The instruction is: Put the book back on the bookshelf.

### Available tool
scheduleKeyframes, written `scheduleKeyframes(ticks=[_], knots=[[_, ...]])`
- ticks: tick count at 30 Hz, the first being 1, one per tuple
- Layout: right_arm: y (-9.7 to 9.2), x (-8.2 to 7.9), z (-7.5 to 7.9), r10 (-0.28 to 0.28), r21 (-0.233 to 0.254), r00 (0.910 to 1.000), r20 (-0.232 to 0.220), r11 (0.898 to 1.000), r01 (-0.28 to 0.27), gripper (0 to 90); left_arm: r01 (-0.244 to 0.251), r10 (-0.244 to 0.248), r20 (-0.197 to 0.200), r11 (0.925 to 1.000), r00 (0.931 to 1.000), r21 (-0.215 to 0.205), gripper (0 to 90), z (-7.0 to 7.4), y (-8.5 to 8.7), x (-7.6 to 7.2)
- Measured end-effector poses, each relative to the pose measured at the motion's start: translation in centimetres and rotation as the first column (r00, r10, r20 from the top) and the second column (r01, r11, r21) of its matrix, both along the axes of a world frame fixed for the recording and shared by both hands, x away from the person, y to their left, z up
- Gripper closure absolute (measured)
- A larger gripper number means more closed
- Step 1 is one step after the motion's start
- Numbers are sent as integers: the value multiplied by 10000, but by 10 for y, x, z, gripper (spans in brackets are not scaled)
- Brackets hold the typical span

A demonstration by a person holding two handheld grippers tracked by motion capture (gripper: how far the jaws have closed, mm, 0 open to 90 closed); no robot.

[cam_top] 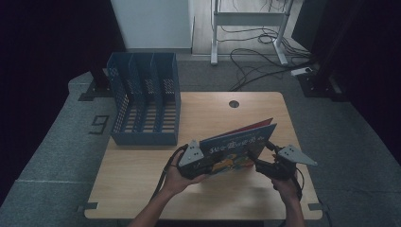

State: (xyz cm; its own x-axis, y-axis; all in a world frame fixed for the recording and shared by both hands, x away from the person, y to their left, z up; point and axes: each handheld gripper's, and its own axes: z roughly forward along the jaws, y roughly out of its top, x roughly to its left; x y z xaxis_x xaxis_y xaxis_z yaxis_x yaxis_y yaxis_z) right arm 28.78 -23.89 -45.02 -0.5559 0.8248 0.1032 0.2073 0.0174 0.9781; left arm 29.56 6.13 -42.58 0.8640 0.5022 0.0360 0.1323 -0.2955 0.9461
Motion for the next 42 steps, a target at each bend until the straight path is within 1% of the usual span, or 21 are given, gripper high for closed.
scheduleKeyframes(ticks=[2, 5, 11, 17, 21, 25, 27, 29, 30, 31, 33, 35, 38, 42], knots=[[2, -1, -1, -114, -122, 9999, 96, 9999, 115, 217, -11, 9, -89, 9998, 10000, -210, 624, 1, -1, 0], [2, -1, -2, -157, -66, 9997, 183, 9999, 158, 218, 1, -8, -179, 9992, 9998, -390, 611, 3, -1, 0], [4, -2, -1, -60, -92, 9999, 156, 9999, 61, 218, 11, -31, -238, 9967, 9997, -807, 588, 9, 1, 0], [4, -2, -2, -63, -111, 9999, 92, 9999, 64, 243, 54, -66, -152, 9968, 9999, -800, 599, 15, 2, -2], [5, -1, -2, -57, -125, 10000, 55, 9999, 57, 248, 160, -175, -153, 9959, 9997, -890, 647, 19, 0, -3], [4, -1, -2, 4, -114, 10000, 17, 9999, -3, 240, 442, -443, 9, 9962, 9990, -745, 718, 19, -3, -5], [3, 0, -3, 18, -79, 10000, -12, 10000, -18, 237, 496, -491, 87, 9963, 9988, -707, 737, 19, -4, -7], [3, 0, -3, -6, -69, 10000, -47, 10000, 5, 229, 741, -738, 69, 9950, 9973, -665, 770, 20, -4, -8], [3, 0, -3, 15, -49, 10000, -97, 10000, -15, 226, 741, -738, 69, 9950, 9973, -665, 781, 20, -4, -8], [3, 0, -3, 39, -40, 9999, -99, 10000, -39, 225, 766, -752, 284, 9956, 9968, -537, 790, 20, -5, -11], [2, 1, -3, 78, -21, 9999, -87, 10000, -78, 223, 745, -728, 416, 9963, 9965, -434, 798, 20, -6, -13], [2, 1, -4, 101, 9, 9999, -94, 9999, -101, 222, 755, -736, 437, 9962, 9963, -444, 801, 20, -6, -13], [2, 1, -4, 126, 31, 9999, -95, 9999, -125, 222, 735, -711, 427, 9956, 9966, -585, 801, 19, -6, -13], [2, 1, -5, 163, 98, 9999, -56, 9998, -162, 226, 691, -651, 602, 9953, 9961, -671, 802, 18, -6, -15]])
